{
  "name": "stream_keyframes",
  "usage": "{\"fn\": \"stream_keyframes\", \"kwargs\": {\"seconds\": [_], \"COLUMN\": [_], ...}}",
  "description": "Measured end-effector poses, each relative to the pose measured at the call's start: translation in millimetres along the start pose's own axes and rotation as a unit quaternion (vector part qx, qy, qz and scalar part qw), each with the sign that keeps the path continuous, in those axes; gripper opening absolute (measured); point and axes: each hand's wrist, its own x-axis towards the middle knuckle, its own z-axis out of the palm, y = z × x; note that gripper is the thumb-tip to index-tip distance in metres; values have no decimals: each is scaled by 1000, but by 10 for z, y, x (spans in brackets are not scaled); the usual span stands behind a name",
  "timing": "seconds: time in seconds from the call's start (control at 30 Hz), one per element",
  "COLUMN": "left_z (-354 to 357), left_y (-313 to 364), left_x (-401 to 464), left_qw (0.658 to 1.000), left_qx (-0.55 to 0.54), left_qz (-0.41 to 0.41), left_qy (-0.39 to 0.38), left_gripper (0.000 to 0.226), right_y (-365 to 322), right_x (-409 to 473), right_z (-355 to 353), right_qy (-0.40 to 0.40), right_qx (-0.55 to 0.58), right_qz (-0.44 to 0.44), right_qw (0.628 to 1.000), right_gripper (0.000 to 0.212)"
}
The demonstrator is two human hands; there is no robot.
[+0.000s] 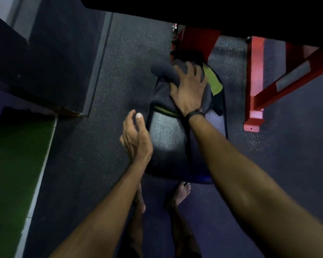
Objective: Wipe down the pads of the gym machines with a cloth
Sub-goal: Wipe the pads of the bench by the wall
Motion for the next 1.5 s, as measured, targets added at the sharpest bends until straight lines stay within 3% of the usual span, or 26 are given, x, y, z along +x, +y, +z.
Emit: {"fn": "stream_keyframes", "kwargs": {"seconds": [0.17,0.23,0.4,0.5,0.63,0.73,0.9,1.03,1.17,1.37,1.5], "left_z": [10,55,206,251,255,269,280,318,375,374,384], "left_y": [46,71,-25,-39,-17,-8,-10,-17,-108,-163,-180], "left_x": [36,105,105,56,23,1,8,-36,-44,-1,11], "left_qw": [999,998,976,970,971,972,969,961,949,937,935], "left_qx": [2,6,112,170,187,194,212,271,311,344,350], "left_qz": [-34,-67,-137,-132,-117,-116,-114,-47,41,54,49], "left_qy": [1,-15,-125,-113,-87,-69,-56,-34,-20,-18,-19], "left_gripper": [63,59,66,71,70,68,69,62,62,70,67], "right_y": [104,218,320,413,487,495,527,574,591,764,760], "right_x": [-2030,-2374,-1532,-705,173,85,-1428,-2010,-1422,210,14], "right_z": [-111,-99,-101,-67,-124,-146,-177,-161,-198,-145,-220], "right_qy": [-1,-15,-17,7,-26,-18,23,2,-10,-5,9], "right_qx": [71,55,55,34,19,26,61,60,54,111,106], "right_qz": [-44,-66,-39,-8,22,18,12,27,73,130,99], "right_qw": [996,996,998,999,999,999,998,998,996,985,989], "right_gripper": [63,63,65,64,59,58,61,64,65,57,56]}}
